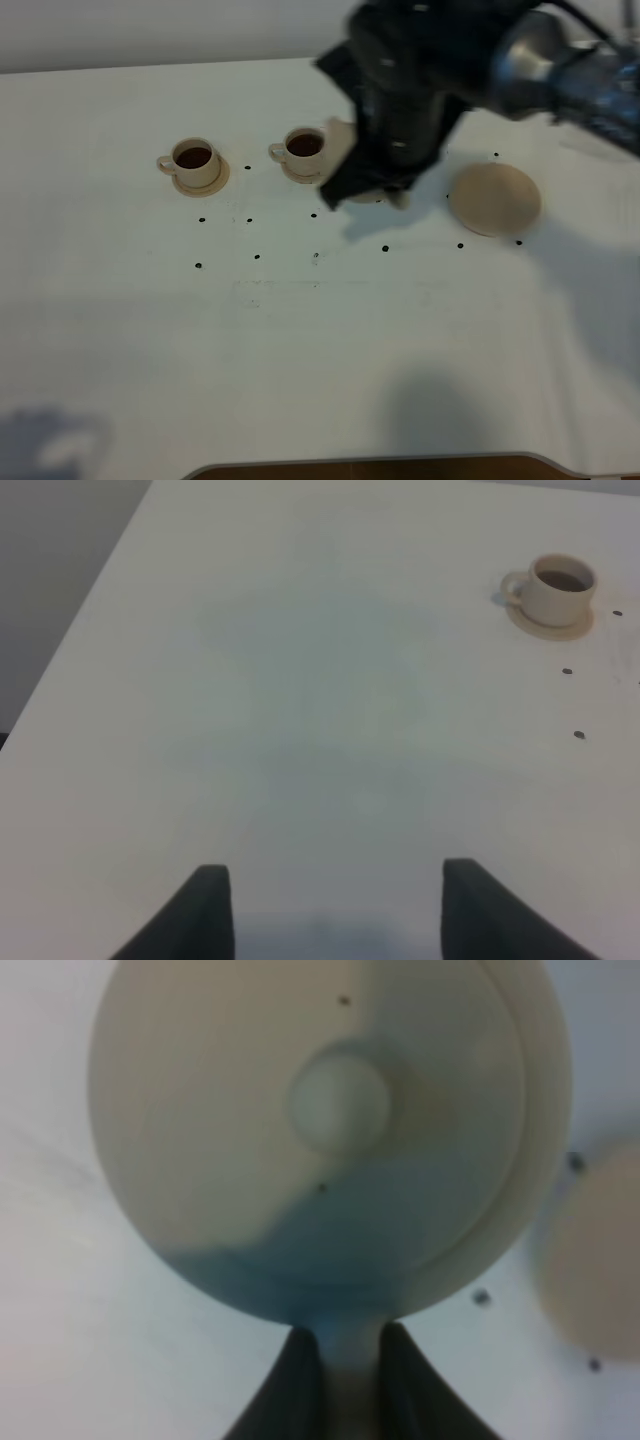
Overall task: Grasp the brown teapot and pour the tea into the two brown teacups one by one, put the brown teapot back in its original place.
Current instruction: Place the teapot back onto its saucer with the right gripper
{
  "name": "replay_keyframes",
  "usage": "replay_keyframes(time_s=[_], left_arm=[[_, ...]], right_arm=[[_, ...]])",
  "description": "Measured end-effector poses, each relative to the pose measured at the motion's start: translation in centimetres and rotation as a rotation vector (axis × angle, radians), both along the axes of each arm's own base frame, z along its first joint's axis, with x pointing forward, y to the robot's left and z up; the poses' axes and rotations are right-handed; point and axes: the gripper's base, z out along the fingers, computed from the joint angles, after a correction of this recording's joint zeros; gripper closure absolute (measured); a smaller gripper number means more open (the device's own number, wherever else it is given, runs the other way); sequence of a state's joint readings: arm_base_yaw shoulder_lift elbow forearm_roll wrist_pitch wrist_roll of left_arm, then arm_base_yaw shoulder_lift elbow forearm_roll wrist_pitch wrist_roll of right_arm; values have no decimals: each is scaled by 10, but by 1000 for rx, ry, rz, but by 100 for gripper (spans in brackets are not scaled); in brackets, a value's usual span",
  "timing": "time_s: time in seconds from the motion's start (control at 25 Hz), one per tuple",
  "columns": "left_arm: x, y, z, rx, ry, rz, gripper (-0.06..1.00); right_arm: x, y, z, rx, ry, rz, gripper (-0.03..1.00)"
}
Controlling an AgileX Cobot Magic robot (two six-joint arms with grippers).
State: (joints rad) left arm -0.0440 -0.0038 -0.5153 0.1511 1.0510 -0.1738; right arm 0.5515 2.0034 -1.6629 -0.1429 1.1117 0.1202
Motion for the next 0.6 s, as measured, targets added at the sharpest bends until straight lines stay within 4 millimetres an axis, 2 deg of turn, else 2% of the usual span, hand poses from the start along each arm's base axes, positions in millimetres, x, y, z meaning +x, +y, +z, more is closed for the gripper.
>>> replay_keyframes(time_s=[0.28,0.44,0.6], left_arm=[[0,0,0,0,0,0,45],[0,0,0,0,0,0,45],[0,0,0,0,0,0,45]], right_arm=[[-9,-62,-27,24,11,-186,85],[-8,-87,-45,36,10,-248,85],[-4,-106,-55,68,-10,-308,85]])
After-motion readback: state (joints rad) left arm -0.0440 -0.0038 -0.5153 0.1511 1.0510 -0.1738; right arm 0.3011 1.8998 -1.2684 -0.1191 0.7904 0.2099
